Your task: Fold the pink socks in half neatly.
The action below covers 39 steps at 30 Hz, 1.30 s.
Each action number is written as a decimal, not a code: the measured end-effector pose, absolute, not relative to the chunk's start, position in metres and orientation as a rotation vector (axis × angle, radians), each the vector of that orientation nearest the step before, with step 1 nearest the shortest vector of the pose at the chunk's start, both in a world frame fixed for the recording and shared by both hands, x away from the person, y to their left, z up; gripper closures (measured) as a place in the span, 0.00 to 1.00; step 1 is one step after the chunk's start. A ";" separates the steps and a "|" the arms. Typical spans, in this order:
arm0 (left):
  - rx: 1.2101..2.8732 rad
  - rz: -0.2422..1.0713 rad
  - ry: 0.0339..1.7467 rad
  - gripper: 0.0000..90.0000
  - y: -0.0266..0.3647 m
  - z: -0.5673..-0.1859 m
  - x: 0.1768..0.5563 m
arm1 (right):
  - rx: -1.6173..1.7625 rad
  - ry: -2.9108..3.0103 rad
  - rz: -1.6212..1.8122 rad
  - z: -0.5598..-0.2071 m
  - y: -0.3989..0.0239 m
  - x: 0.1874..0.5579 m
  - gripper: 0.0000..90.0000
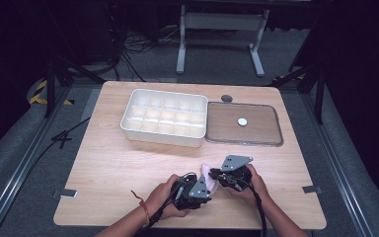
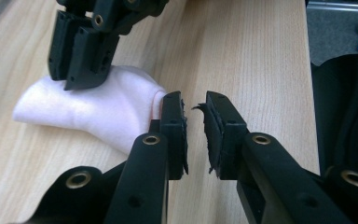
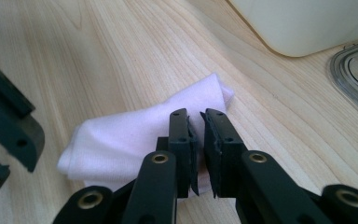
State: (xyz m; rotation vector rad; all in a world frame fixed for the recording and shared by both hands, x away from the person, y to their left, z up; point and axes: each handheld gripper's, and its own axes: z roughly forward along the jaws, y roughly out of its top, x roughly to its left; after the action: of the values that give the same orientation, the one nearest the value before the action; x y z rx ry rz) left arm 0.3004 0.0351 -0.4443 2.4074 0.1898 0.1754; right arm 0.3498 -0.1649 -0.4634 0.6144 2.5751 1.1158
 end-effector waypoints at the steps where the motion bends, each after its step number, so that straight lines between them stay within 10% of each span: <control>1: 2.390 0.177 0.199 0.87 0.036 -0.443 0.302 | 0.612 2.576 1.115 -0.463 -0.165 0.350 0.91; 8: 2.296 0.182 0.316 0.99 0.043 -0.441 0.320 | 0.621 2.583 1.120 -0.464 -0.165 0.350 0.91; 39: 2.342 0.172 0.280 0.94 0.024 -0.472 0.314 | 0.734 2.520 1.071 -0.463 -0.180 0.361 0.93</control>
State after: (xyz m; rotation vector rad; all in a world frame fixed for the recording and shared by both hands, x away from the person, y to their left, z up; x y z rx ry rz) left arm 0.3142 0.0245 -0.4723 2.3421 0.2799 0.1717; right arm 0.3614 -0.1798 -0.4632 0.7341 2.5197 1.0709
